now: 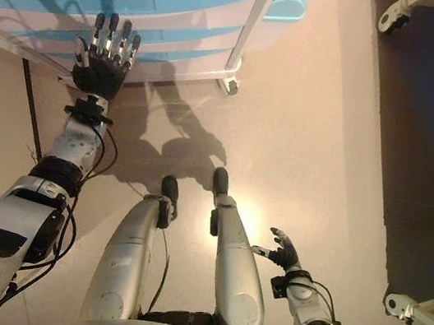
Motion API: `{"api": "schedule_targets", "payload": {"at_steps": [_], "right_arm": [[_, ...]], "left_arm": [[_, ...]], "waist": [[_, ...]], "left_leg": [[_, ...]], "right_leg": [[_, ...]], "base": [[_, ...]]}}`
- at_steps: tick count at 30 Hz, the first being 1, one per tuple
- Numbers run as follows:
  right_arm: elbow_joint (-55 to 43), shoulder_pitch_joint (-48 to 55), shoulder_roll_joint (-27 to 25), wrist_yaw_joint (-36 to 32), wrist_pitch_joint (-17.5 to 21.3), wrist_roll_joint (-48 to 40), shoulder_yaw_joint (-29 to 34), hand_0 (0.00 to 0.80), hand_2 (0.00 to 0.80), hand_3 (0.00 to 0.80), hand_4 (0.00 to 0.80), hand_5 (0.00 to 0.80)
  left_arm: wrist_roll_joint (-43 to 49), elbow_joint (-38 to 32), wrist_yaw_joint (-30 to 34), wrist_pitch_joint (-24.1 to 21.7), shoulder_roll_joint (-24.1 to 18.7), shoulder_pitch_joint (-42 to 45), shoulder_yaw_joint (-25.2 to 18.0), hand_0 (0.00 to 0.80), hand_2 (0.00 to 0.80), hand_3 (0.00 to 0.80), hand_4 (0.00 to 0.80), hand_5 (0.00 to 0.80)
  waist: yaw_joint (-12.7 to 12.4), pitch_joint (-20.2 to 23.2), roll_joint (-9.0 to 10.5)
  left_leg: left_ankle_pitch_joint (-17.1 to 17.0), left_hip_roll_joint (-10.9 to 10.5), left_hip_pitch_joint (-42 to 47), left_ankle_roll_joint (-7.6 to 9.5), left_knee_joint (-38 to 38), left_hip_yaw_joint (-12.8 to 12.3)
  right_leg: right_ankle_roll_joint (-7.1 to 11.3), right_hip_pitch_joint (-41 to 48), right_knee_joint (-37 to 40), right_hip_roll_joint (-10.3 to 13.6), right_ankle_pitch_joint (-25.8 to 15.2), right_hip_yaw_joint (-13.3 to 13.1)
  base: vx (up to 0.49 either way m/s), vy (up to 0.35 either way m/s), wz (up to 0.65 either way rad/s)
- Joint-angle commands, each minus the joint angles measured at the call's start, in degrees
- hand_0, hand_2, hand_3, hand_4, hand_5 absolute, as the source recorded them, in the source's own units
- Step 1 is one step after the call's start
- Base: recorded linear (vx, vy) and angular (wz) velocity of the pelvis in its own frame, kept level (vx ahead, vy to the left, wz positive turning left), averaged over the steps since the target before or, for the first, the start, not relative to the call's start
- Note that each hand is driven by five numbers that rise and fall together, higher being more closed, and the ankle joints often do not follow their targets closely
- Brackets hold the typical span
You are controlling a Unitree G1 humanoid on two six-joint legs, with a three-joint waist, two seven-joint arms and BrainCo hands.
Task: Open the drawer and pick up the medicine
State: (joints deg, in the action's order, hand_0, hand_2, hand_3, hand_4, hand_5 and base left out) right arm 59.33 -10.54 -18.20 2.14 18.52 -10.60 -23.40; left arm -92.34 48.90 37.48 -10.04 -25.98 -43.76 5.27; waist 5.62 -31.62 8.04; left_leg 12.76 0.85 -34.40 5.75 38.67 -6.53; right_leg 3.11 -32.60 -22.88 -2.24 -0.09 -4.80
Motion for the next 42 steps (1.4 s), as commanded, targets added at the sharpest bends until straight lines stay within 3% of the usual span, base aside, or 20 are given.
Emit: {"api": "schedule_targets", "payload": {"at_steps": [1,25,33,42], "right_arm": [[-3.0,2.1,2.2,-0.9,0.5,-0.2,-4.0,0.0,0.0,0.0,0.0,0.0],[-2.8,1.4,1.6,-1.4,0.4,-0.3,-4.4,0.0,0.0,0.0,0.0,0.0],[-2.9,1.9,1.3,-1.2,0.9,0.0,-5.1,0.0,0.0,0.0,0.0,0.0],[-1.5,2.0,0.8,-1.3,2.3,0.1,-5.6,0.0,0.0,0.0,0.0,0.0]], "left_arm": [[-0.6,0.5,1.5,-0.7,-1.2,-0.5,-0.4,0.0,0.0,0.0,0.0,0.0],[-1.0,1.9,2.0,-2.3,-3.4,-3.8,0.2,0.0,0.0,0.0,0.0,0.0],[-1.9,1.6,-0.1,-4.6,-6.5,-8.4,0.7,0.0,0.0,0.0,0.0,0.0],[-6.0,0.7,2.0,-5.4,-9.2,-14.4,1.6,0.0,0.0,0.0,0.0,0.0]], "waist": [[-1.6,1.8,2.95],[-1.3,1.8,2.91],[-0.9,1.8,3.16],[-0.5,1.8,3.05]], "left_leg": [[-0.9,-4.2,1.8,0.02,-8.3,-0.7],[-1.7,-4.0,1.8,-0.38,-9.7,-1.0],[-1.9,-3.7,1.9,-0.5,-10.2,-1.1],[-2.0,-3.7,2.3,-0.65,-10.7,-1.0]], "right_leg": [[-1.85,2.4,-0.5,-2.0,1.5,5.4],[-1.91,1.8,0.1,-2.2,1.4,5.6],[-1.9,1.7,0.3,-2.2,1.3,5.7],[-2.13,2.0,0.7,-2.1,1.2,5.7]], "base": [[0.0,0.0,0.0],[0.0,0.0,0.0],[0.0,0.0,0.0],[0.0,0.0,0.0]]}}
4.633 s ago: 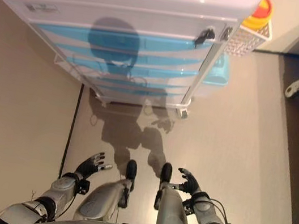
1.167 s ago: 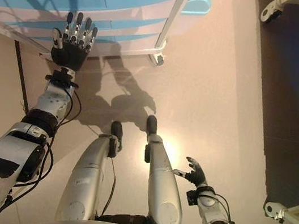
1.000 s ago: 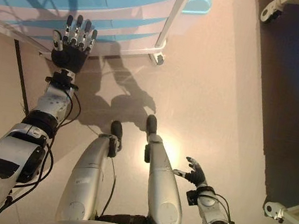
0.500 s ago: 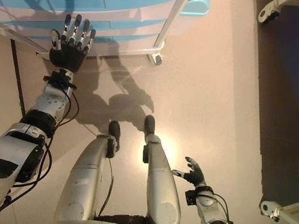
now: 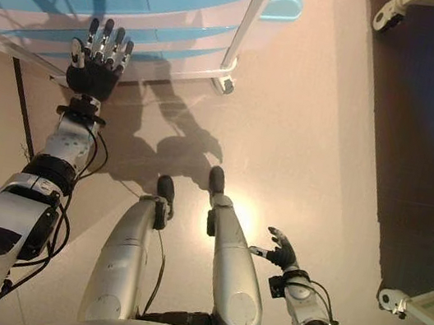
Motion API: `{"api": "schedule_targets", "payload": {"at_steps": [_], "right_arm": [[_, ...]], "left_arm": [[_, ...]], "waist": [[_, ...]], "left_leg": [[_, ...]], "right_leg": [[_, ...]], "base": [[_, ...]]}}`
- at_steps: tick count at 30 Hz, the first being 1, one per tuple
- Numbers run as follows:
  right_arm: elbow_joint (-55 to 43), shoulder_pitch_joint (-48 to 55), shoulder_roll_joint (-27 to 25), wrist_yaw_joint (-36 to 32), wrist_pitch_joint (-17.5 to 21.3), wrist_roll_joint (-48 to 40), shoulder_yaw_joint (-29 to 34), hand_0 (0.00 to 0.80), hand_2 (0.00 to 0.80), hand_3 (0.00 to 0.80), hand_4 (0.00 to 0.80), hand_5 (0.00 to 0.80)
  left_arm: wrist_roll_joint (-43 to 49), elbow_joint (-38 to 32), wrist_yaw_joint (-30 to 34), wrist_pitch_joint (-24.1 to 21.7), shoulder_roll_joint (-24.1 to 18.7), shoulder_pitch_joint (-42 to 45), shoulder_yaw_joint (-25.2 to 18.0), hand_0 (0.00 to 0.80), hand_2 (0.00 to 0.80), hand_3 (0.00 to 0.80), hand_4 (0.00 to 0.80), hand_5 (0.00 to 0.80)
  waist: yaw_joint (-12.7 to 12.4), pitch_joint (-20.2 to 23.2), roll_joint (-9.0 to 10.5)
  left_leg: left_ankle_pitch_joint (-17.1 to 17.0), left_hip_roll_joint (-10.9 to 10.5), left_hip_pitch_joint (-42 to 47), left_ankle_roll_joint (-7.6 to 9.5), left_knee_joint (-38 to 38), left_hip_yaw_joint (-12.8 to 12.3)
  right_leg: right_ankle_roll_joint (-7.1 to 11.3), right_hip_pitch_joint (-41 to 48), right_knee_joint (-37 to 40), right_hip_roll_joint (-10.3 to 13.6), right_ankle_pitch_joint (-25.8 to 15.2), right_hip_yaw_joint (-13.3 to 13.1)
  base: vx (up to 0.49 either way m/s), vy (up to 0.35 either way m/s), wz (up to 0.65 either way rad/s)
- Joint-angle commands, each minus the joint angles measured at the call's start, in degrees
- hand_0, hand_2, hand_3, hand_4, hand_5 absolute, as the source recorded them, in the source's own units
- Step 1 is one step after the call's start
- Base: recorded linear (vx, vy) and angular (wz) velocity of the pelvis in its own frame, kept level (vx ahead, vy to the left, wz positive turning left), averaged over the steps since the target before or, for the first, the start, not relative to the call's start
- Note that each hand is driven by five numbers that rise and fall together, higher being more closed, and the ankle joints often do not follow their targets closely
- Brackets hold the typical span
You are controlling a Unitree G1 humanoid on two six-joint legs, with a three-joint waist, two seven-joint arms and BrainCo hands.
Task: Open the drawer and pick up the medicine
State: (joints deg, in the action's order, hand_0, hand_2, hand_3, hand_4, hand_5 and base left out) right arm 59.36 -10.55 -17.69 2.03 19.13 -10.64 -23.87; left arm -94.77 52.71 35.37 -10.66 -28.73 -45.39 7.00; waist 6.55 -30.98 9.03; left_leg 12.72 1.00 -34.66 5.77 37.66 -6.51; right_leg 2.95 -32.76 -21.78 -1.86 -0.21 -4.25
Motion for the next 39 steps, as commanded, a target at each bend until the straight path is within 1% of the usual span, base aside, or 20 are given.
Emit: {"api": "schedule_targets", "payload": {"at_steps": [1,7,12,19,20,21,22,23,35,39], "right_arm": [[-1.3,2.0,0.2,-1.3,1.9,0.1,-5.2,0.0,0.0,0.0,0.0,0.0],[-1.3,1.9,0.3,-1.0,2.0,0.0,-5.6,0.0,0.0,0.0,0.0,0.0],[-1.2,1.7,0.1,-1.0,1.8,0.2,-5.5,0.0,0.0,0.0,0.0,0.0],[-0.9,1.5,-0.1,-1.1,1.7,0.8,-5.6,0.0,0.0,0.0,0.0,0.0],[-0.9,1.5,-0.1,-1.0,1.7,0.9,-5.6,0.0,0.0,0.0,0.0,0.0],[-0.9,1.6,-0.1,-1.1,1.8,1.2,-5.5,0.0,0.0,0.0,0.0,0.0],[-0.9,1.6,-0.2,-1.2,1.8,1.2,-5.5,0.0,0.0,0.0,0.0,0.0],[-0.9,1.5,-0.2,-1.2,1.8,1.3,-5.6,0.0,0.0,0.0,0.0,0.0],[-0.6,1.0,-0.4,-1.0,1.7,1.9,-5.4,0.0,0.0,0.0,0.0,0.0],[-1.0,0.9,-0.6,-0.7,1.7,2.4,-5.3,0.0,0.0,0.0,0.0,0.0]], "left_arm": [[-4.7,-3.4,4.7,-4.6,-6.4,-13.5,0.0,0.0,0.0,0.0,0.0,0.0],[-6.5,-5.6,5.8,-5.4,-6.1,-14.8,0.6,0.0,0.0,0.0,0.0,0.0],[-7.8,-7.9,8.1,-5.8,-5.4,-15.3,0.7,0.0,0.0,0.0,0.0,0.0],[-7.5,-11.1,10.0,-6.6,-4.3,-15.4,1.1,0.0,0.0,0.0,0.0,0.0],[-7.8,-11.6,10.5,-6.6,-4.2,-15.4,1.1,0.107,0.107,0.107,0.107,0.107],[-7.7,-12.1,10.9,-6.9,-4.0,-15.4,1.1,0.351,0.351,0.351,0.351,0.351],[-7.9,-12.2,11.1,-6.9,-4.0,-15.3,1.1,0.417,0.417,0.417,0.417,0.417],[-8.4,-12.4,11.7,-7.0,-4.0,-15.4,1.2,0.8,0.8,0.8,0.8,0.8],[-7.1,-14.0,10.8,-7.6,-3.3,-14.1,1.1,0.8,0.8,0.8,0.8,0.8],[-7.1,-14.2,9.2,-7.7,-3.4,-13.3,0.7,0.8,0.8,0.8,0.8,0.8]], "waist": [[-1.3,1.2,1.99],[-1.3,1.2,1.8],[-1.2,1.2,1.56],[-1.2,1.2,1.14],[-1.2,1.2,1.07],[-1.2,1.2,1.03],[-1.2,1.2,1.01],[-1.2,1.2,1.0],[-1.9,1.2,0.75],[-2.2,1.2,0.57]], "left_leg": [[-2.0,-3.9,2.7,-0.67,-9.8,-1.0],[-2.1,-4.0,3.1,-0.79,-10.2,-0.8],[-2.2,-4.1,3.5,-0.93,-10.7,-0.7],[-2.5,-4.2,4.4,-1.03,-11.3,-0.7],[-2.5,-4.2,4.5,-1.02,-11.4,-0.7],[-2.5,-4.3,4.7,-1.03,-11.4,-0.7],[-2.5,-4.3,4.8,-1.02,-11.4,-0.7],[-2.6,-4.3,5.0,-1.0,-11.5,-0.6],[-3.2,-4.4,6.3,-1.25,-12.2,-0.4],[-3.3,-4.5,6.9,-1.38,-12.5,-0.1]], "right_leg": [[-2.01,2.2,-0.4,-2.4,1.4,5.1],[-2.16,2.3,-0.2,-2.5,1.5,5.0],[-2.3,2.4,-0.2,-2.5,1.7,4.9],[-2.5,2.9,-0.3,-2.5,1.9,4.7],[-2.52,3.0,-0.3,-2.5,2.0,4.7],[-2.55,3.1,-0.4,-2.5,2.0,4.7],[-2.55,3.2,-0.4,-2.5,2.1,4.7],[-2.55,3.4,-0.4,-2.5,2.1,4.7],[-2.74,4.9,-0.1,-2.1,2.3,5.1],[-2.78,5.4,-0.2,-1.9,2.7,5.1]], "base": [[0.0,0.0,0.0],[0.0,0.0,0.0],[0.0,0.0,0.0],[0.0,0.0,0.0],[0.0,0.0,0.0],[0.0,0.0,0.0],[0.0,0.0,0.0],[0.0,0.0,0.0],[0.0,0.0,0.0],[-0.043,0.01,0.0]]}}
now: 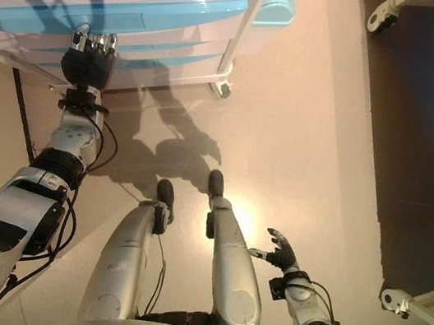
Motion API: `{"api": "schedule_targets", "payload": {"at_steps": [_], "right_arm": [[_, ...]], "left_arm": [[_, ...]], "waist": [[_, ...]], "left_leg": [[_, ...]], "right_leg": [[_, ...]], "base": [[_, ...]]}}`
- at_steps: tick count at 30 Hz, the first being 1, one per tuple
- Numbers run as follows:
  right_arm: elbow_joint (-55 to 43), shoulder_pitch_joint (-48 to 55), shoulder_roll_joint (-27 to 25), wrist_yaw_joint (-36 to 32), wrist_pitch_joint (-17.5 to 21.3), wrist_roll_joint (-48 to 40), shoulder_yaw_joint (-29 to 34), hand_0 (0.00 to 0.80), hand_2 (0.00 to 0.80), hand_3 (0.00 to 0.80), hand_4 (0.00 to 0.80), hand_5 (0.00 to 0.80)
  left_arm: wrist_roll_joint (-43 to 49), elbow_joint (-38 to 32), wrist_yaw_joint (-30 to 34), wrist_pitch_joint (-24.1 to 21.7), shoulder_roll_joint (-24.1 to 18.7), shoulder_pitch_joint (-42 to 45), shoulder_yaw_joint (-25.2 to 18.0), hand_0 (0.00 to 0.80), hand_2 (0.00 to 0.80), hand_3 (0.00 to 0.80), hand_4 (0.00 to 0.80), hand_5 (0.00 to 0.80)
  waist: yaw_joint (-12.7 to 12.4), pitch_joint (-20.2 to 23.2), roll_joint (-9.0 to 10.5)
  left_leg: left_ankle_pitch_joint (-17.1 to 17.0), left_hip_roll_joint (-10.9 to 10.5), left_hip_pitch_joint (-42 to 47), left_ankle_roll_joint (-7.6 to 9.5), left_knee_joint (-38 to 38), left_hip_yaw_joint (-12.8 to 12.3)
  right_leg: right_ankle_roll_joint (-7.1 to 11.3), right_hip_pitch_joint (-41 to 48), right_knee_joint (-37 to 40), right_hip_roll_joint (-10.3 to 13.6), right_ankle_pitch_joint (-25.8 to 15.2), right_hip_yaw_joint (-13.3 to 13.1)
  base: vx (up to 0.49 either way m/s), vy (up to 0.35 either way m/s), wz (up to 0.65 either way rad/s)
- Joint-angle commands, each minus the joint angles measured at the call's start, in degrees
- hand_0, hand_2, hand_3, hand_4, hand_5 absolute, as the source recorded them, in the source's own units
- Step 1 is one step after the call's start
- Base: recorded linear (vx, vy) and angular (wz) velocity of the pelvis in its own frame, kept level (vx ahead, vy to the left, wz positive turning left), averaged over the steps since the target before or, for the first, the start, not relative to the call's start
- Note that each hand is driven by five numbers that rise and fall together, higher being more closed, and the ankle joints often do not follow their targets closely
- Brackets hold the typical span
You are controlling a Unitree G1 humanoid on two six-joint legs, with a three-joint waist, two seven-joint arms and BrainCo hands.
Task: Open the drawer and pick up the medicine
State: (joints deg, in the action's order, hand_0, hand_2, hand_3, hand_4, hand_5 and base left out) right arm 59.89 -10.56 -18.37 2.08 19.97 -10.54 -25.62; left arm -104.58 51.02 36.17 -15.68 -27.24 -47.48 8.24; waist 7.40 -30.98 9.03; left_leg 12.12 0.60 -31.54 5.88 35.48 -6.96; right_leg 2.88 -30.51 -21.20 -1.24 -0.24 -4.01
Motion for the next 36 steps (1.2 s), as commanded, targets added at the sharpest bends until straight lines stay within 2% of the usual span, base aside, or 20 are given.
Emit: {"api": "schedule_targets", "payload": {"at_steps": [1,7,12,15,18,22,27,31,34,36], "right_arm": [[-1.6,0.8,0.0,-0.7,0.8,2.9,-3.4,0.0,0.0,0.0,0.0,0.0],[-2.1,0.3,-0.2,-0.4,0.6,4.9,-2.5,0.0,0.0,0.0,0.0,0.0],[-2.2,0.4,0.0,-0.1,-0.5,6.7,-0.9,0.0,0.0,0.0,0.0,0.0],[-2.3,0.3,-0.3,-0.2,-2.1,8.5,1.0,0.0,0.0,0.0,0.0,0.0],[-1.8,0.1,-1.8,-0.7,-3.1,10.0,2.9,0.0,0.0,0.0,0.0,0.0],[0.1,-0.4,-4.2,-2.0,-3.6,12.2,5.0,0.0,0.0,0.0,0.0,0.0],[2.5,-0.7,-6.7,-3.6,-3.5,13.3,7.5,0.0,0.0,0.0,0.0,0.0],[3.9,-0.6,-8.5,-5.4,-3.0,13.6,10.5,0.0,0.0,0.0,0.0,0.0],[5.2,-0.9,-9.5,-7.2,-2.6,14.1,12.9,0.0,0.0,0.0,0.0,0.0],[6.3,-1.2,-9.5,-7.6,-2.4,14.2,13.5,0.0,0.0,0.0,0.0,0.0]], "left_arm": [[3.0,-12.5,7.7,-2.9,-4.8,-10.7,-0.6,0.8,0.8,0.8,0.8,0.8],[0.4,-14.0,9.2,-1.6,-3.4,-4.1,-2.6,0.8,0.8,0.8,0.8,0.8],[2.0,-18.0,10.5,-0.4,1.0,6.3,-4.2,0.8,0.8,0.8,0.8,0.8],[5.9,-22.9,13.7,3.5,5.7,16.2,-6.0,0.8,0.8,0.8,0.8,0.8],[8.9,-27.7,16.5,7.4,8.3,23.8,-6.8,0.8,0.8,0.8,0.8,0.8],[8.3,-34.4,18.5,12.7,8.5,32.8,-7.5,0.8,0.8,0.8,0.8,0.8],[7.6,-38.8,18.6,14.8,7.5,42.9,-10.4,0.8,0.8,0.8,0.8,0.8],[6.8,-37.3,20.0,19.2,6.9,51.6,-15.6,0.8,0.8,0.8,0.8,0.8],[8.4,-32.0,21.4,23.5,7.1,57.0,-20.0,0.8,0.8,0.8,0.8,0.8],[11.2,-27.7,23.0,24.8,7.7,58.2,-21.5,0.8,0.8,0.8,0.8,0.8]], "waist": [[-3.1,1.2,0.4],[-4.8,1.9,-0.52],[-7.1,3.9,-1.72],[-9.5,4.6,-3.08],[-11.4,5.3,-4.79],[-13.8,6.1,-6.77],[-16.6,7.3,-8.92],[-19.0,8.6,-10.17],[-20.6,9.7,-11.13],[-21.1,10.3,-11.53]], "left_leg": [[-2.8,-4.2,4.2,-1.53,-10.5,0.7],[-3.8,-5.0,7.7,-2.02,-13.1,2.8],[-5.7,-5.7,10.7,-3.31,-16.3,5.3],[-6.6,-5.7,12.6,-4.66,-17.7,7.0],[-8.0,-5.6,14.1,-5.59,-19.3,8.3],[-8.8,-5.8,15.8,-6.08,-20.1,10.2],[-9.9,-6.1,18.1,-6.63,-21.7,12.5],[-11.0,-6.6,20.2,-7.15,-23.8,14.2],[-12.0,-6.9,21.9,-7.52,-25.9,14.9],[-12.3,-7.0,22.5,-7.85,-26.5,15.2]], "right_leg": [[-2.71,3.5,-1.0,-2.6,2.9,4.8],[-2.63,6.9,-0.9,-2.1,4.4,5.1],[-2.76,10.5,0.5,-0.8,5.2,6.8],[-3.34,14.0,1.9,0.3,6.4,8.8],[-3.83,16.5,3.7,1.3,6.7,10.6],[-4.27,19.8,5.1,2.2,7.1,12.9],[-4.56,23.7,6.9,2.7,7.4,15.4],[-4.4,27.0,9.4,2.7,7.0,16.9],[-4.25,29.0,11.3,2.7,6.7,18.2],[-4.28,30.0,12.0,2.7,6.6,18.8]], "base": [[-0.05,0.013,0.0],[-0.035,-0.003,0.02],[-0.001,-0.052,0.19],[0.004,-0.058,0.28],[-0.024,-0.011,0.36],[-0.05,-0.028,0.39],[0.0,-0.048,0.33],[0.058,-0.025,0.26],[0.059,0.02,0.14],[0.065,0.035,0.15]]}}
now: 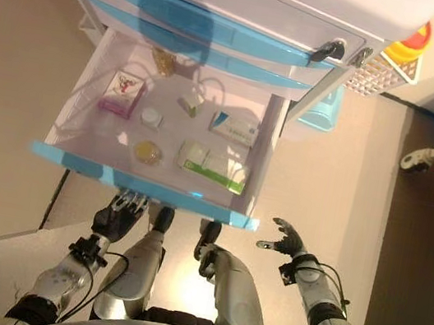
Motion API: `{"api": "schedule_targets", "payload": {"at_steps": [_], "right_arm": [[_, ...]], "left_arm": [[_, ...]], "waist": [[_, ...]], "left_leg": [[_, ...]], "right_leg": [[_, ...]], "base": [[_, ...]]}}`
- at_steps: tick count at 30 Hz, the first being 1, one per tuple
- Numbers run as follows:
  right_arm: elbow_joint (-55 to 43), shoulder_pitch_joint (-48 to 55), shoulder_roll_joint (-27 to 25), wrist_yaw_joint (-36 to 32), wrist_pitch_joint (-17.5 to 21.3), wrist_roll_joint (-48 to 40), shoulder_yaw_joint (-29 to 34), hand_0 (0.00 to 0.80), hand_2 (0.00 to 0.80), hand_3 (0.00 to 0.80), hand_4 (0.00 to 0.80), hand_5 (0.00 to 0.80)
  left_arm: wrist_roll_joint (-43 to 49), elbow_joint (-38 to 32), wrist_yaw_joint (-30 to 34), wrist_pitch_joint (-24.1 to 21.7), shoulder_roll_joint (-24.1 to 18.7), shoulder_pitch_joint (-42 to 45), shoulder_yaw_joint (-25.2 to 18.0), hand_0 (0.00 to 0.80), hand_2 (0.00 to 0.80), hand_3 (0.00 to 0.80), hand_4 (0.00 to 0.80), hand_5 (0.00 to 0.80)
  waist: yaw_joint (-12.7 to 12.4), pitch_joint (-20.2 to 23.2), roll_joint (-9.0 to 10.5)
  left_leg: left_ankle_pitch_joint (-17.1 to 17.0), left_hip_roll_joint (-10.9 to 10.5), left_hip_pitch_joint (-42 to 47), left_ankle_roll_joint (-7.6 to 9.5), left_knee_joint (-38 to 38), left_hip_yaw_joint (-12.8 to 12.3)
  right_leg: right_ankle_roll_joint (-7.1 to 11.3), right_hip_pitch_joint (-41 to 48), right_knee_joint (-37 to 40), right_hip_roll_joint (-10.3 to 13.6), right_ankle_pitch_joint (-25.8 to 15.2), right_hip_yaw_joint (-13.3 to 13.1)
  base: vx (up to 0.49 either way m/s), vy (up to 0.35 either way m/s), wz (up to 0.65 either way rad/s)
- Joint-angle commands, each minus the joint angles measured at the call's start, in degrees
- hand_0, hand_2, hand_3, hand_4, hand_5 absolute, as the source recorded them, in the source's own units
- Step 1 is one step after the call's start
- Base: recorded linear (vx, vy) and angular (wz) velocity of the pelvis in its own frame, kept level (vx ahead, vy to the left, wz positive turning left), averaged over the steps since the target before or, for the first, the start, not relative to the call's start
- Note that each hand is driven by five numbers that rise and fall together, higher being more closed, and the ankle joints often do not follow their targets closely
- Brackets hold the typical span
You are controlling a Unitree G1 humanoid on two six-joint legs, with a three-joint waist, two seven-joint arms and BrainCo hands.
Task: Open the drawer and pick up the medicine
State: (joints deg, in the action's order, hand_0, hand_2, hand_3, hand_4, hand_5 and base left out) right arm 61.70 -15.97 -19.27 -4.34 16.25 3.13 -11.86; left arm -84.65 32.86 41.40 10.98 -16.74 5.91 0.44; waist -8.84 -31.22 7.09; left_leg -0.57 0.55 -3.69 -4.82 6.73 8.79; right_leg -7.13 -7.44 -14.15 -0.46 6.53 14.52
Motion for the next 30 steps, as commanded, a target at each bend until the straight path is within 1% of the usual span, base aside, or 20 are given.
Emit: {"api": "schedule_targets", "payload": {"at_steps": [1,3,6,7,9,10,11,12,13,14,16,17,18,20,21,23,24,25,28,30], "right_arm": [[4.9,3.9,-8.5,-1.4,1.1,0.5,-0.1,0.0,0.0,0.0,0.0,0.0],[6.0,3.7,-8.2,-1.4,1.5,1.1,0.1,0.0,0.0,0.0,0.0,0.0],[6.7,3.8,-7.3,-0.9,1.7,0.9,0.4,0.0,0.0,0.0,0.0,0.0],[6.7,3.9,-7.0,-0.7,1.8,0.9,0.5,0.0,0.0,0.0,0.0,0.0],[6.9,4.3,-6.4,-0.3,2.2,0.9,0.9,0.0,0.0,0.0,0.0,0.0],[6.9,4.7,-6.2,-0.2,2.5,1.0,1.1,0.0,0.0,0.0,0.0,0.0],[6.8,5.2,-5.9,0.0,3.0,1.2,1.5,0.0,0.0,0.0,0.0,0.0],[6.7,5.6,-5.6,0.2,3.4,1.5,1.8,0.0,0.0,0.0,0.0,0.0],[6.6,5.9,-5.5,0.3,3.7,1.5,1.9,0.0,0.0,0.0,0.0,0.0],[6.5,6.4,-5.5,0.2,4.2,1.4,2.3,0.0,0.0,0.0,0.0,0.0],[6.3,7.2,-5.4,0.4,5.1,0.9,2.8,0.0,0.0,0.0,0.0,0.0],[6.2,7.7,-5.4,0.5,5.6,0.7,3.2,0.0,0.0,0.0,0.0,0.0],[6.2,8.1,-5.3,0.6,6.1,0.4,3.5,0.0,0.0,0.0,0.0,0.0],[6.1,8.9,-4.9,0.8,6.7,0.3,4.0,0.0,0.0,0.0,0.0,0.0],[6.0,9.2,-4.8,1.0,6.8,0.4,4.1,0.0,0.0,0.0,0.0,0.0],[5.9,10.2,-4.6,1.6,6.5,0.6,4.1,0.0,0.0,0.0,0.0,0.0],[6.1,10.4,-4.5,2.1,6.1,0.7,4.2,0.0,0.0,0.0,0.0,0.0],[6.2,10.8,-4.3,3.0,5.7,1.4,4.3,0.0,0.0,0.0,0.0,0.0],[6.7,11.7,-3.9,6.9,3.1,3.0,4.0,0.0,0.0,0.0,0.0,0.0],[7.4,11.8,-3.9,10.2,0.6,4.0,4.3,0.0,0.0,0.0,0.0,0.0]], "left_arm": [[-8.2,-7.8,17.7,-2.0,-2.8,5.0,-14.1,0.8,0.8,0.8,0.8,0.8],[-6.1,-4.4,18.5,-1.6,-2.3,5.0,-14.5,0.8,0.8,0.8,0.8,0.8],[-2.0,-1.5,16.0,-3.3,-1.8,5.0,-13.7,0.8,0.8,0.8,0.8,0.8],[0.2,-0.8,13.8,-3.5,-1.7,4.9,-13.6,0.8,0.8,0.8,0.8,0.8],[5.6,1.5,9.6,-8.0,-1.4,4.8,-11.7,0.8,0.8,0.8,0.8,0.8],[7.3,2.4,7.3,-8.2,-1.2,4.7,-11.5,0.728,0.728,0.728,0.728,0.728],[10.4,3.7,3.3,-10.0,-0.8,4.6,-11.0,0.678,0.678,0.678,0.678,0.678],[13.6,4.8,0.5,-12.1,-0.9,4.6,-10.3,0.596,0.596,0.596,0.596,0.596],[14.7,5.9,-1.4,-11.4,-0.8,4.4,-10.1,0.216,0.216,0.216,0.216,0.216],[19.2,7.3,-5.8,-13.3,-0.7,4.3,-9.6,0.0,0.0,0.0,0.0,0.0],[25.5,10.0,-11.3,-15.4,-1.3,3.8,-8.1,0.0,0.0,0.0,0.0,0.0],[30.1,11.7,-15.2,-18.2,-1.5,3.3,-7.2,0.0,0.0,0.0,0.0,0.0],[31.3,12.9,-17.5,-18.4,-1.8,2.9,-6.7,0.0,0.0,0.0,0.0,0.0],[39.6,16.4,-23.5,-20.7,-2.3,2.1,-6.3,0.0,0.0,0.0,0.0,0.0],[41.3,17.7,-25.5,-19.9,-2.5,1.7,-6.3,0.0,0.0,0.0,0.0,0.0],[49.9,23.3,-30.4,-22.0,-3.1,0.6,-6.1,0.0,0.0,0.0,0.0,0.0],[52.4,24.6,-32.3,-21.6,-3.2,0.1,-6.1,0.0,0.0,0.0,0.0,0.0],[57.7,26.8,-35.3,-22.2,-3.4,-0.3,-5.5,0.0,0.0,0.0,0.0,0.0],[63.5,34.8,-38.2,-20.7,-4.5,-2.6,-4.0,0.0,0.0,0.0,0.0,0.0],[67.7,38.8,-38.5,-18.2,-5.1,-4.3,-2.8,0.0,0.0,0.0,0.0,0.0]], "waist": [[-5.0,10.8,-9.75],[-5.2,11.4,-9.98],[-5.2,11.9,-9.91],[-5.2,12.1,-9.85],[-4.9,12.5,-9.49],[-4.8,12.6,-9.34],[-4.5,12.6,-9.12],[-4.3,12.7,-8.91],[-4.1,12.8,-8.77],[-3.7,12.8,-8.54],[-3.1,12.8,-8.16],[-2.8,12.8,-7.92],[-2.5,12.8,-7.75],[-1.8,13.0,-7.15],[-1.5,13.1,-6.93],[-0.5,13.7,-6.24],[-0.2,13.8,-6.09],[0.3,14.2,-5.77],[1.9,15.2,-5.09],[2.9,15.5,-4.64]], "left_leg": [[0.3,-7.0,-4.9,2.79,1.8,-0.4],[0.1,-7.0,-4.3,2.61,1.5,-0.3],[0.2,-7.2,-3.7,2.58,1.4,-0.3],[0.3,-7.2,-3.5,2.62,1.3,-0.3],[0.5,-7.3,-3.2,2.69,1.4,-0.4],[0.5,-7.4,-3.0,2.77,1.3,-0.4],[0.7,-7.5,-2.9,2.81,1.5,-0.5],[0.8,-7.6,-2.7,2.93,1.5,-0.5],[0.9,-7.6,-2.6,3.07,1.5,-0.5],[1.0,-7.7,-2.5,3.17,1.7,-0.6],[1.2,-7.9,-2.4,3.43,1.7,-0.8],[1.2,-7.9,-2.3,3.55,1.7,-0.9],[1.2,-8.0,-2.3,3.64,1.7,-1.0],[1.4,-8.0,-2.0,4.06,1.4,-1.3],[1.5,-8.0,-1.8,4.22,1.2,-1.4],[1.5,-7.9,-1.1,4.55,0.4,-1.8],[1.4,-7.9,-0.9,4.68,0.1,-2.0],[1.5,-7.9,-0.6,4.88,-0.5,-2.1],[1.4,-7.4,0.5,5.44,-2.6,-3.5],[1.4,-7.2,1.1,5.81,-3.5,-4.5]], "right_leg": [[5.73,7.3,5.2,2.0,-0.2,0.5],[5.83,7.8,5.8,2.1,-0.3,1.0],[6.11,8.5,6.6,2.2,-0.8,1.2],[6.18,8.8,6.8,2.2,-0.9,1.3],[6.5,8.8,7.5,2.2,-1.5,1.3],[6.55,8.9,7.7,2.1,-1.7,1.3],[6.74,8.9,8.0,2.1,-1.9,1.2],[6.89,9.0,8.2,2.0,-2.2,1.0],[6.93,8.9,8.3,2.0,-2.3,0.9],[7.06,8.9,8.5,1.9,-2.4,0.7],[7.19,8.9,8.7,1.8,-2.7,0.3],[7.33,8.8,8.9,1.9,-2.9,0.1],[7.44,8.8,9.1,1.9,-3.1,0.1],[7.77,8.8,9.6,1.9,-3.6,-0.2],[7.83,8.7,9.9,1.9,-3.8,-0.3],[8.13,8.8,10.6,1.9,-4.3,-1.0],[8.17,8.8,10.8,1.8,-4.3,-1.2],[8.46,8.8,11.1,1.9,-4.5,-1.5],[8.99,8.4,11.5,1.8,-4.8,-2.5],[9.38,8.0,11.5,1.8,-5.1,-3.1]], "base": [[0.066,0.044,0.17],[0.057,0.043,0.19],[0.075,0.036,0.08],[0.078,0.029,0.01],[0.067,0.021,0.01],[0.066,0.021,0.04],[0.064,0.026,0.05],[0.061,0.031,0.03],[0.054,0.039,0.0],[0.045,0.039,0.0],[0.035,0.048,-0.01],[0.034,0.048,-0.01],[0.037,0.045,0.02],[0.04,0.035,0.01],[0.044,0.037,-0.06],[0.059,0.048,-0.12],[0.068,0.049,-0.16],[0.072,0.053,-0.19],[0.058,0.054,-0.27],[0.04,0.039,-0.3]]}}
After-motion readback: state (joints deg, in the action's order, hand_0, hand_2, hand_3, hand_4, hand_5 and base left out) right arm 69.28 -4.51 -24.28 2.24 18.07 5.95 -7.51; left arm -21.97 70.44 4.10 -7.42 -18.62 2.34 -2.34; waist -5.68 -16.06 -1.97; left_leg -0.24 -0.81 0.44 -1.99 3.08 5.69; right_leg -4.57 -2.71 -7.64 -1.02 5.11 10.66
